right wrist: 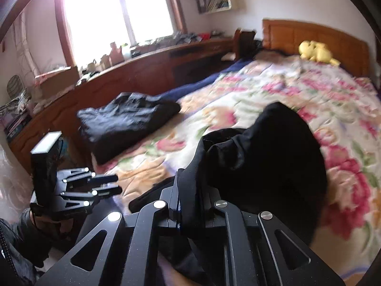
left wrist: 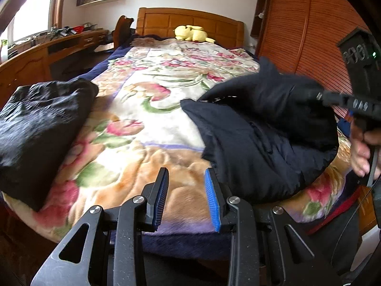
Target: Fold large clothes
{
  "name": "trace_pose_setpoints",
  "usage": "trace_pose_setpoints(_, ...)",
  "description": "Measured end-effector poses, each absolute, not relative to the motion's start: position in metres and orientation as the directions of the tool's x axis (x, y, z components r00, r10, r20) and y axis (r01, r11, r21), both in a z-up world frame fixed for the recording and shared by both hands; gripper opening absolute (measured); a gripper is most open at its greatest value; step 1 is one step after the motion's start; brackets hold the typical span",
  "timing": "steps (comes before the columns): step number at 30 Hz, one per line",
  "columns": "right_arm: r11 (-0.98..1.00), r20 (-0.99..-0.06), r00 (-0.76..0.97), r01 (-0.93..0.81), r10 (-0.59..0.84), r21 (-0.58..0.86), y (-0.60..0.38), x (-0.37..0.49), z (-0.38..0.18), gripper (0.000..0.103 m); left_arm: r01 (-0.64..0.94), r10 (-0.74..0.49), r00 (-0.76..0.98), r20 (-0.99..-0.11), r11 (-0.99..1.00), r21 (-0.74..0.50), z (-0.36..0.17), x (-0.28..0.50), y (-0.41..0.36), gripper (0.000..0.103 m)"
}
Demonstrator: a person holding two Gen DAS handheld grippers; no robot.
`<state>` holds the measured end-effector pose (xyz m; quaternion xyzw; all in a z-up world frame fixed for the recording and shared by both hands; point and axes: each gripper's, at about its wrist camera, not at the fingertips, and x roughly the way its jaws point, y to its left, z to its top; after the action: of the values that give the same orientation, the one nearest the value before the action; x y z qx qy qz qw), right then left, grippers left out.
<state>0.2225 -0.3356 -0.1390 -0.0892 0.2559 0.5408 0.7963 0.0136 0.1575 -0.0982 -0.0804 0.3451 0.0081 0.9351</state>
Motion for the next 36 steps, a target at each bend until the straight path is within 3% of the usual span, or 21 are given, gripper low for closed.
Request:
trace_pose_setpoints(10, 0.317, -0.606, 0.168, -0.937, 0.777, 0.148, -0.278, 0.234, -0.164, 0.012, -0.121, -0.005, 0.763, -0.647, 0.981, -0.15, -0.099, 0.002, 0.178, 0.032)
trace_pose_setpoints(13, 0.326, -0.623, 0.181, -0.937, 0.761, 0.125, -0.272, 0.239, -0.163, 0.016, -0.124, -0.001, 0.762, -0.648, 0.981, -0.147, -0.099, 0.002, 0.178, 0.032)
trace_pose_setpoints(17, 0.299, -0.611, 0.125, -0.935, 0.782, 0.191, -0.274, 0.243, -0.153, 0.039, -0.119, -0.004, 0.759, -0.65, 0.982, -0.145, -0.099, 0.004, 0.176, 0.032)
trace_pose_setpoints(21, 0.332, -0.565, 0.204, -0.934, 0.8, 0.134, -0.301, 0.239, -0.137, 0.047, -0.094, -0.026, 0.761, -0.649, 0.984, -0.149, -0.095, 0.008, 0.169, 0.032)
trace_pose_setpoints(28, 0.499, -0.551, 0.406, -0.866, 0.729, 0.021, -0.367, 0.256, -0.14, 0.048, -0.042, -0.069, 0.786, -0.614, 0.986, -0.164, -0.073, 0.018, 0.152, 0.032)
trace_pose_setpoints(36, 0.561, -0.569, 0.423, -0.824, 0.706, 0.083, -0.392, 0.263, -0.167, 0.048, 0.086, -0.162, 0.809, -0.566, 0.984, -0.159, -0.043, 0.033, 0.11, 0.032)
